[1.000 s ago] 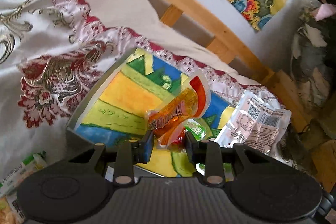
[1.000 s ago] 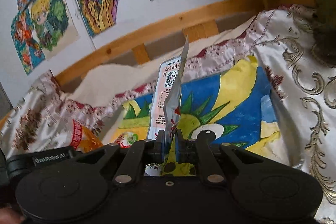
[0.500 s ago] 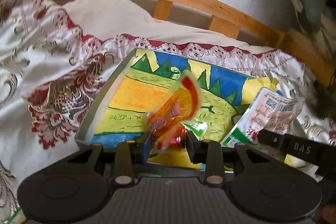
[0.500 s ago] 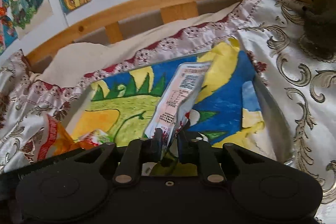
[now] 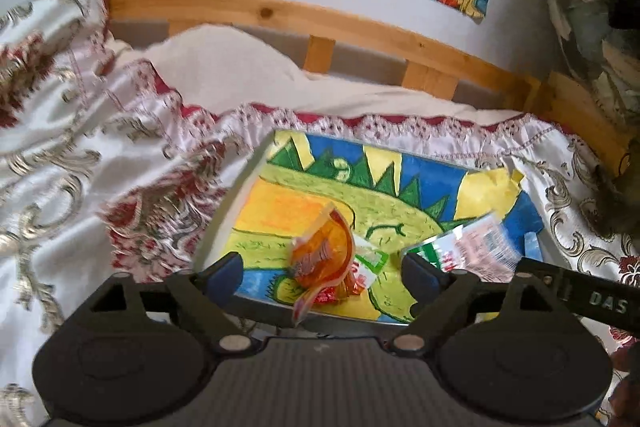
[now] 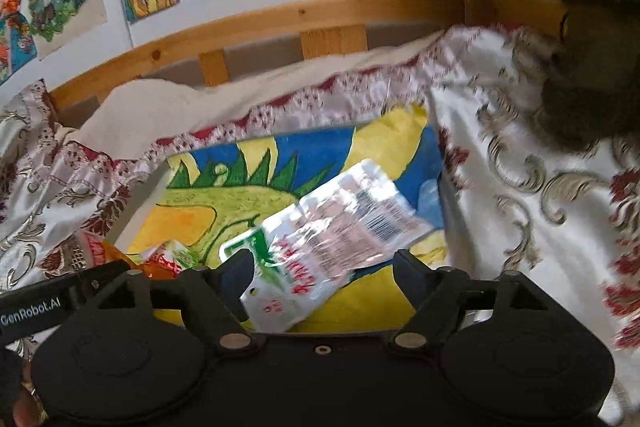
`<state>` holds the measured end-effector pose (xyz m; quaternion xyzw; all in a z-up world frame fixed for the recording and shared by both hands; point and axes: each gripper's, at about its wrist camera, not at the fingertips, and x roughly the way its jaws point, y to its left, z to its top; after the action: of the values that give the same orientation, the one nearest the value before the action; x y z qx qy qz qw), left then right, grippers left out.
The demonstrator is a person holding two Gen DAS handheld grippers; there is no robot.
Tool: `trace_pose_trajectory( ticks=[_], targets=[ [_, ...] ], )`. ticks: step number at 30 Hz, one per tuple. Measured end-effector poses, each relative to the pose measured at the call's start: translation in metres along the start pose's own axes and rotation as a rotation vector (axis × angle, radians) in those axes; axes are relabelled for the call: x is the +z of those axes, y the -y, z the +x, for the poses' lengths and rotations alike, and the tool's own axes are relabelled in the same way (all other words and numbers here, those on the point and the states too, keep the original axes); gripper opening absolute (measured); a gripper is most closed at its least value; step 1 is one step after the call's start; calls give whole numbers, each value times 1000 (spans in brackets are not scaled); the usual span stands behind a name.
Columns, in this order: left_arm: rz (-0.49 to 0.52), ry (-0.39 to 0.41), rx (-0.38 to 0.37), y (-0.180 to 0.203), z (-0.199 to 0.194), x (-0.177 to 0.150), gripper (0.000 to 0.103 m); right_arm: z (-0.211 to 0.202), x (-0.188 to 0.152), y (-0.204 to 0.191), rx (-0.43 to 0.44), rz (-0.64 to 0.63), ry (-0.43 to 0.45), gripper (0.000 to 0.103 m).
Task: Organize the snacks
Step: 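Open both tools to release the snacks in the tray and withdraw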
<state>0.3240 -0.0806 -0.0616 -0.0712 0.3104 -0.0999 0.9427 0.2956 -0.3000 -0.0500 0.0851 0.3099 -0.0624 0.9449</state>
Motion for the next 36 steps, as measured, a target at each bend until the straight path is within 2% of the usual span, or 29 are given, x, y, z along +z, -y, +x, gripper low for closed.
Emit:
trace_pose_trajectory(
  ticks=[2, 8, 14, 22, 31, 36],
  targets=[
    [0, 29, 15, 1, -14, 2, 98, -16, 1, -1, 1, -30, 44, 85],
    [-2, 108, 47, 8, -59, 9, 102, -71, -2, -4, -1, -84, 185, 98],
    [14, 194, 62, 10, -115, 5, 102, -126, -15, -9, 6, -132, 317, 102],
    [102, 247, 128, 5, -182, -29, 102, -183, -42, -11, 29, -93, 336, 102],
    [70, 228, 151, -8, -237, -63, 103, -228, -76, -22, 33, -141, 310, 102],
    [51, 152, 179, -16, -249, -80, 102, -244, -95, -25, 43, -148, 263, 102]
  ],
)
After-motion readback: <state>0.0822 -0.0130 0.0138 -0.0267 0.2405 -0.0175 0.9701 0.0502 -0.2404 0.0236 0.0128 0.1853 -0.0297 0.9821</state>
